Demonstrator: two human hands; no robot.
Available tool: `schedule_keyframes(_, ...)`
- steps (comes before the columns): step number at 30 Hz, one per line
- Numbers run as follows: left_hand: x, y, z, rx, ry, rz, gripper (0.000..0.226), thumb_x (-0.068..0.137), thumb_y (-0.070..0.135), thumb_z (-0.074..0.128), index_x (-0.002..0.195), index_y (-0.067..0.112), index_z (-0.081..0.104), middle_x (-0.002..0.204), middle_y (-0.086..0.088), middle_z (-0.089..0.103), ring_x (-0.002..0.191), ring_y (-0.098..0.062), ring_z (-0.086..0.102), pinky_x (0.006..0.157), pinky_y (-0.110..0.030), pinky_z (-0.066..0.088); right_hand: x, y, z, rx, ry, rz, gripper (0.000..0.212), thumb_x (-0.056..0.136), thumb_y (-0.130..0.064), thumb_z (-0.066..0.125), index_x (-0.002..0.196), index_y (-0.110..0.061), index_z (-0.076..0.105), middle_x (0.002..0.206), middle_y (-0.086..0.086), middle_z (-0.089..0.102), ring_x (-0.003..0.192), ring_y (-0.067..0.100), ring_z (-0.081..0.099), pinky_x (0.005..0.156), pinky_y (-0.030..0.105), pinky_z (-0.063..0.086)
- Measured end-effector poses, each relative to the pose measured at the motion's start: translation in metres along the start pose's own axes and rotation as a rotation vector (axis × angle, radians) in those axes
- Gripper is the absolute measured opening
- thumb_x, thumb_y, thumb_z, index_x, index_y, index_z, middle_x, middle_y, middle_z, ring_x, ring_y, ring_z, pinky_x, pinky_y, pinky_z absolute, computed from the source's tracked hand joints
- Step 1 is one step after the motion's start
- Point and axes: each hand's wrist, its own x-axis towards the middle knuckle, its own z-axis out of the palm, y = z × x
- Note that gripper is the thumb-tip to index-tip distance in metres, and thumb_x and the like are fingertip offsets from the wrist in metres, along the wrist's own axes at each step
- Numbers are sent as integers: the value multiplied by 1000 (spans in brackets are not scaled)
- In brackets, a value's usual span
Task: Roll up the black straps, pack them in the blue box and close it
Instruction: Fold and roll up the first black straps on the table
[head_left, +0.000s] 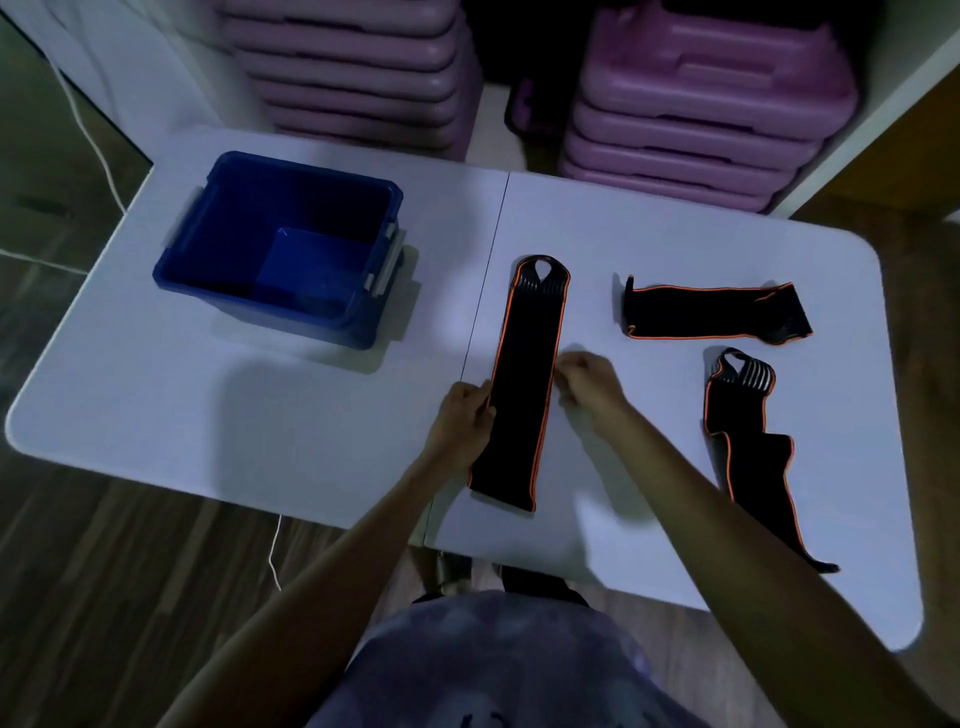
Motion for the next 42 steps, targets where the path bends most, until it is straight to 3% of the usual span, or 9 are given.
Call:
schedule_keyframes(5,-2,-5,4,125,-53,43,43,96,16,43,139,14,42,107,-10,45,101,-18,42,88,-32,41,-33,25,5,42,-92,-65,23,95,0,42,90,-10,62,70,1,55,62,10,52,57,19,44)
schedule_keyframes(8,-6,0,-3,-196,-33,6,26,97,9,39,77,1,54,62,0,38,50,-1,36,52,-24,32,-34,34,0,-52,-31,-99,20,94,-3,39,78,-4,50,67,9,39,59,18,38,59,32,31)
schedule_keyframes(11,-19,-3,-7,-294,-104,0,36,99,8,36,63,10,39,51,2,35,40,-3,34,46,-20,28,-47,48,0,-123,-22,-77,20,92,-5,38,76,-9,48,71,13,38,64,22,36,63,33,29)
schedule_keyframes(20,-57,-23,-4,-400,-144,65,35,97,11,38,65,3,50,54,-15,49,49,-21,47,50,-35,39,-87,84,8,-113,-21,-118,31,100,-13,36,116,5,55,82,10,51,73,22,48,70,33,39)
schedule_keyframes(24,-81,-34,-17,140,-78,437,47,85,9,44,131,11,51,122,-14,57,112,-17,48,94,-29,40,-123,104,-1,-237,-26,-369,33,92,-37,54,121,-22,58,118,-9,59,107,2,56,86,9,42)
schedule_keyframes(27,-84,-43,-22,343,-212,584,60,86,36,53,142,23,37,150,3,36,138,-11,28,109,-31,25,-133,119,-6,-696,-200,-567,70,76,-65,59,134,-27,50,134,-15,48,124,-1,41,100,16,34)
schedule_keyframes(32,-75,-46,-18,464,-185,749,45,90,44,42,123,20,60,131,2,60,124,-12,52,95,-35,47,-123,124,1,-754,-162,-713,46,89,-51,47,120,-24,65,124,-5,66,119,14,54,97,37,47)
schedule_keyframes(39,-67,-19,-17,89,-128,313,27,92,29,56,117,21,66,106,-5,72,83,-17,67,75,-25,50,-108,103,9,-420,-52,-497,20,87,-45,54,100,-36,67,93,-14,72,84,3,65,77,34,54)
schedule_keyframes(42,-62,-15,-11,102,-93,257,27,91,25,59,117,19,66,105,-8,71,90,-21,65,82,-33,51,-100,109,12,-423,0,-507,11,89,-30,62,96,-31,69,91,-16,68,84,3,63,75,35,54)
